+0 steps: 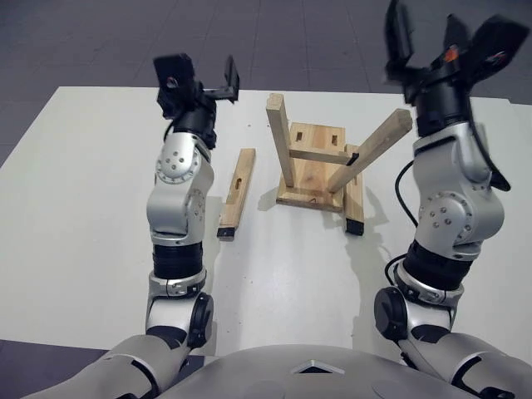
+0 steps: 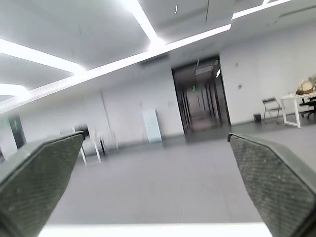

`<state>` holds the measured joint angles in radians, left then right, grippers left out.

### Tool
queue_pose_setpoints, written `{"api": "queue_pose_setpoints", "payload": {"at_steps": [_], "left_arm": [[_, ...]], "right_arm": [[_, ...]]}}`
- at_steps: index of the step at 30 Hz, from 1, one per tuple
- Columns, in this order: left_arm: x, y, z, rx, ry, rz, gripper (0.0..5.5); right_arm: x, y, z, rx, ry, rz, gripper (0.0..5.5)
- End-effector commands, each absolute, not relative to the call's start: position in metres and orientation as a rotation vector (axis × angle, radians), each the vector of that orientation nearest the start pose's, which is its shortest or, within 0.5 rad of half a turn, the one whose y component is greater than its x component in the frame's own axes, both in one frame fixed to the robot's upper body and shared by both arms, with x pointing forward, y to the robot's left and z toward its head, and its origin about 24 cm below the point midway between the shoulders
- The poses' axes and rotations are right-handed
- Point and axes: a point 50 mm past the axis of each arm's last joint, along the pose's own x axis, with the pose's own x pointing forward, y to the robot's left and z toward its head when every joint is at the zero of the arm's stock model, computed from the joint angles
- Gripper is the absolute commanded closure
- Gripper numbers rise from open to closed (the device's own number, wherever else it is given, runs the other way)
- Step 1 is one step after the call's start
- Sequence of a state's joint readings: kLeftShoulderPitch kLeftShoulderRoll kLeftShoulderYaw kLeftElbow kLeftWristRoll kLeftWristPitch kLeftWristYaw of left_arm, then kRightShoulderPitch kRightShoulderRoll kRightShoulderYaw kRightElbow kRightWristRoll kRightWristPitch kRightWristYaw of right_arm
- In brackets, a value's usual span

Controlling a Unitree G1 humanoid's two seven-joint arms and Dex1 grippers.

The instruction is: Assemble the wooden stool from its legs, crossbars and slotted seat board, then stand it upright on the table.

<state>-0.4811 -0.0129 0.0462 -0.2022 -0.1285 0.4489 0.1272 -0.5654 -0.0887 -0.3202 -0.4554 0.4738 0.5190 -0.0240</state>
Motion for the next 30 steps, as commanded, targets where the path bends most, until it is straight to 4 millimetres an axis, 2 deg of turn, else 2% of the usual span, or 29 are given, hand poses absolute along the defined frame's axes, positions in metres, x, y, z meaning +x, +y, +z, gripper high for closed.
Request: {"api": "queue_pose_setpoints", "payload": {"at_steps": [1, 4, 7, 10, 12, 14, 18, 21, 25, 27, 30], "left_arm": [[0.312, 0.117, 0.158, -0.126, -0.118, 0.049, 0.12], [0.305, 0.122, 0.154, -0.120, -0.093, 0.099, 0.12], [0.295, 0.124, 0.158, -0.070, -0.099, 0.091, 0.12], [0.286, 0.113, 0.160, -0.068, -0.087, 0.042, 0.12], [0.280, 0.099, 0.157, -0.056, -0.075, -0.021, 0.12], [0.279, 0.090, 0.155, -0.043, -0.070, -0.062, 0.12], [0.278, 0.080, 0.153, -0.026, -0.058, -0.134, 0.12], [0.280, 0.077, 0.151, 0.009, -0.052, -0.155, 0.12], [0.283, 0.078, 0.147, 0.011, -0.028, -0.143, 0.12], [0.285, 0.083, 0.142, 0.001, 0.001, -0.095, 0.12], [0.287, 0.103, 0.138, -0.003, 0.016, 0.066, 0.12]], "right_arm": [[0.281, -0.203, 0.268, 0.401, -0.622, -0.010, 0.10], [0.287, -0.236, 0.243, 0.201, -0.461, -0.335, 0.10], [0.280, -0.265, 0.198, 0.006, -0.207, -0.575, 0.10], [0.269, -0.273, 0.163, -0.179, -0.041, -0.599, 0.10], [0.263, -0.263, 0.143, -0.204, 0.042, -0.514, 0.10], [0.259, -0.249, 0.136, -0.196, 0.059, -0.437, 0.10], [0.257, -0.196, 0.145, -0.168, -0.019, -0.178, 0.10], [0.257, -0.179, 0.147, -0.159, -0.036, -0.128, 0.10], [0.259, -0.189, 0.140, -0.148, 0.012, -0.219, 0.10], [0.261, -0.206, 0.136, -0.144, 0.060, -0.340, 0.10], [0.257, -0.238, 0.128, -0.115, 0.134, -0.542, 0.10]]}}
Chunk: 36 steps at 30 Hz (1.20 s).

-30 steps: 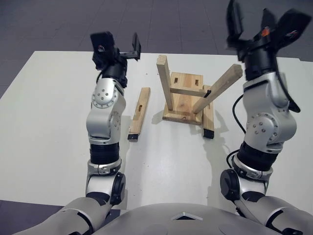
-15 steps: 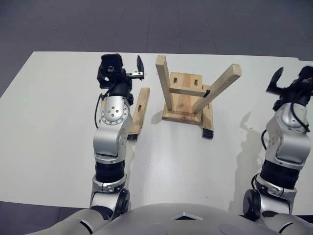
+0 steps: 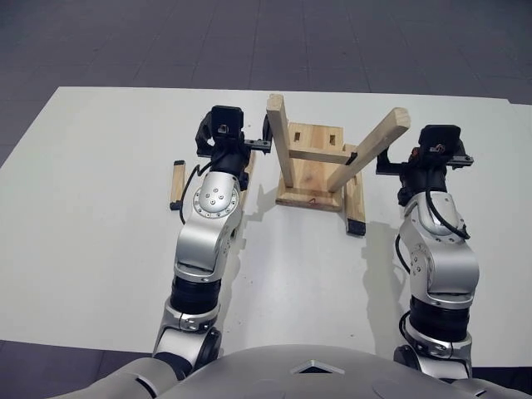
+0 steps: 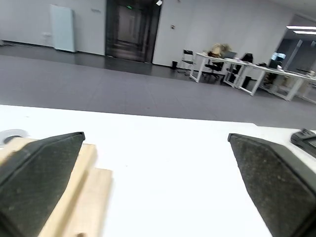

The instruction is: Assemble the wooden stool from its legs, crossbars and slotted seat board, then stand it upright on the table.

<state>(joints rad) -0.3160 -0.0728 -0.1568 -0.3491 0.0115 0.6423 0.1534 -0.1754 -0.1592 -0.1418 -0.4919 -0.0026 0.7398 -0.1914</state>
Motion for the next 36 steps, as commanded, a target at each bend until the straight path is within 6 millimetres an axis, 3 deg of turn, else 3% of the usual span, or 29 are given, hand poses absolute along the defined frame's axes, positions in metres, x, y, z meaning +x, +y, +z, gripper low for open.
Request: {"api": "queue_pose_setpoints", "payload": {"at_steps": [1, 3, 5, 8, 10, 13, 18, 21, 25, 27, 30, 32, 36], "left_arm": [[0.287, 0.110, 0.139, -0.006, 0.014, 0.114, 0.12], [0.288, 0.119, 0.143, -0.008, -0.010, 0.164, 0.12], [0.289, 0.110, 0.150, 0.009, -0.056, 0.085, 0.12], [0.281, 0.069, 0.163, 0.077, -0.166, -0.206, 0.12], [0.274, 0.048, 0.161, 0.130, -0.181, -0.352, 0.12], [0.278, 0.040, 0.150, 0.181, -0.124, -0.395, 0.12], [0.287, 0.047, 0.136, 0.202, -0.038, -0.345, 0.12], [0.292, 0.064, 0.124, 0.157, 0.054, -0.216, 0.12], [0.291, 0.123, 0.127, 0.037, 0.050, 0.145, 0.12], [0.286, 0.151, 0.135, 0.005, -0.006, 0.297, 0.12], [0.284, 0.172, 0.142, -0.018, -0.053, 0.405, 0.12], [0.285, 0.183, 0.147, -0.044, -0.078, 0.447, 0.12], [0.287, 0.206, 0.165, -0.081, -0.152, 0.513, 0.12]], "right_arm": [[0.254, -0.248, 0.127, -0.114, 0.148, -0.598, 0.10], [0.251, -0.259, 0.127, -0.094, 0.160, -0.627, 0.10], [0.256, -0.249, 0.131, -0.071, 0.127, -0.521, 0.10], [0.266, -0.181, 0.147, -0.027, 0.031, -0.057, 0.10], [0.262, -0.153, 0.153, 0.003, -0.004, 0.105, 0.10], [0.263, -0.152, 0.149, -0.004, 0.022, 0.076, 0.10], [0.272, -0.178, 0.134, -0.081, 0.105, -0.110, 0.10], [0.276, -0.192, 0.127, -0.112, 0.145, -0.206, 0.10], [0.280, -0.212, 0.130, -0.153, 0.128, -0.260, 0.10], [0.282, -0.217, 0.135, -0.201, 0.084, -0.203, 0.10], [0.280, -0.221, 0.141, -0.286, 0.006, -0.063, 0.10], [0.276, -0.236, 0.157, -0.194, -0.062, 0.000, 0.10], [0.261, -0.264, 0.210, 0.217, -0.307, 0.160, 0.10]]}}
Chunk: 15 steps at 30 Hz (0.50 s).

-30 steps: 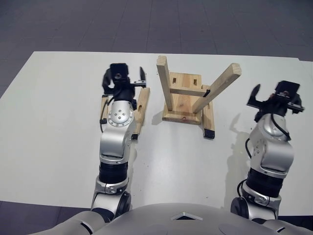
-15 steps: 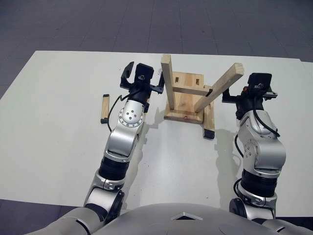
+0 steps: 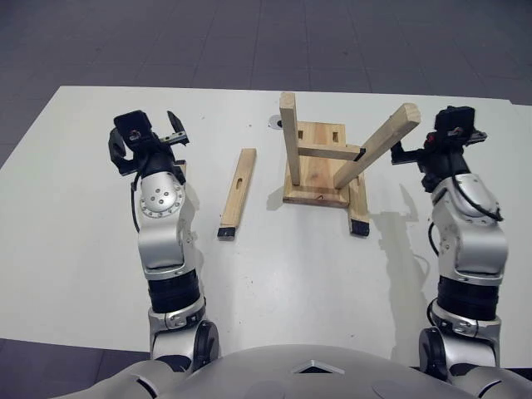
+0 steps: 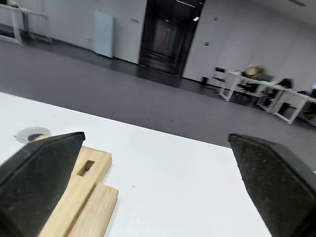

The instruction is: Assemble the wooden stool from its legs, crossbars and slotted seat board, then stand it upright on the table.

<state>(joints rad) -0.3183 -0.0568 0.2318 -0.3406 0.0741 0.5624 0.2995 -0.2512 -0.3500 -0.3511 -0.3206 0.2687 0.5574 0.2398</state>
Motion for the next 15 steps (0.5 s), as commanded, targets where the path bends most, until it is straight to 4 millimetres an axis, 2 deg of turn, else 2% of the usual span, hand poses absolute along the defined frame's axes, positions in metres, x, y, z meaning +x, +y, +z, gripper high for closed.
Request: {"api": "queue_pose_setpoints", "payload": {"at_steps": [1, 4, 8, 12, 15], "left_arm": [[0.289, 0.210, 0.170, -0.087, -0.171, 0.531, 0.12], [0.291, 0.214, 0.181, -0.093, -0.213, 0.558, 0.12], [0.292, 0.205, 0.185, -0.077, -0.231, 0.522, 0.12], [0.293, 0.192, 0.180, -0.072, -0.210, 0.472, 0.10], [0.294, 0.187, 0.177, -0.077, -0.195, 0.457, 0.10]], "right_arm": [[0.255, -0.265, 0.219, 0.294, -0.359, 0.217, 0.10], [0.242, -0.252, 0.231, 0.438, -0.423, 0.382, 0.10], [0.234, -0.221, 0.222, 0.421, -0.336, 0.539, 0.10], [0.231, -0.202, 0.206, 0.382, -0.227, 0.584, 0.71], [0.234, -0.198, 0.197, 0.348, -0.186, 0.545, 1.20]]}}
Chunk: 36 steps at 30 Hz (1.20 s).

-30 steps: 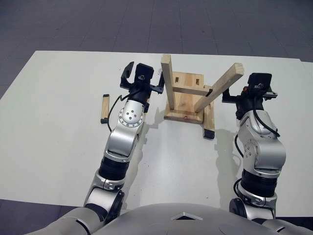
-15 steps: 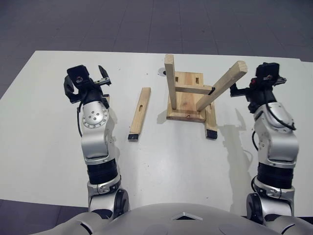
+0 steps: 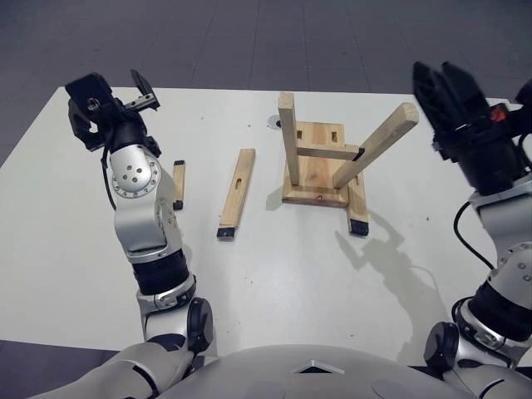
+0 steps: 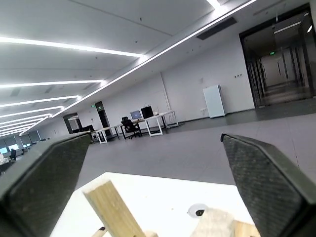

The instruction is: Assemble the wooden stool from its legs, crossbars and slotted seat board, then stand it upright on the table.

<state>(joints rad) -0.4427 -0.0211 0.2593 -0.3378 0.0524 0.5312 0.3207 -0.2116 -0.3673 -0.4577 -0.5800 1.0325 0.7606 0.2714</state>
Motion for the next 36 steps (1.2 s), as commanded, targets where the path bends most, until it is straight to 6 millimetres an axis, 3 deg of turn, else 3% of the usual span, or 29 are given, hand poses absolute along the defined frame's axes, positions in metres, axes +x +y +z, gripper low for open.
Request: {"api": "queue_pose_setpoints", "payload": {"at_steps": [1, 10, 13, 31, 36], "left_arm": [[0.294, 0.186, 0.177, -0.078, -0.193, 0.454, 0.10], [0.298, 0.181, 0.171, -0.080, -0.164, 0.438, 0.10], [0.299, 0.181, 0.170, -0.080, -0.159, 0.443, 0.10], [0.299, 0.181, 0.166, -0.072, -0.148, 0.450, 0.10], [0.300, 0.181, 0.165, -0.071, -0.142, 0.448, 0.10]], "right_arm": [[0.236, -0.198, 0.193, 0.319, -0.171, 0.518, 1.37], [0.244, -0.198, 0.178, 0.155, -0.111, 0.472, 0.12], [0.247, -0.201, 0.176, 0.152, -0.107, 0.444, 0.12], [0.248, -0.198, 0.169, 0.205, -0.078, 0.482, 2.75], [0.253, -0.200, 0.176, 0.171, -0.063, 0.612, 3.53]]}}
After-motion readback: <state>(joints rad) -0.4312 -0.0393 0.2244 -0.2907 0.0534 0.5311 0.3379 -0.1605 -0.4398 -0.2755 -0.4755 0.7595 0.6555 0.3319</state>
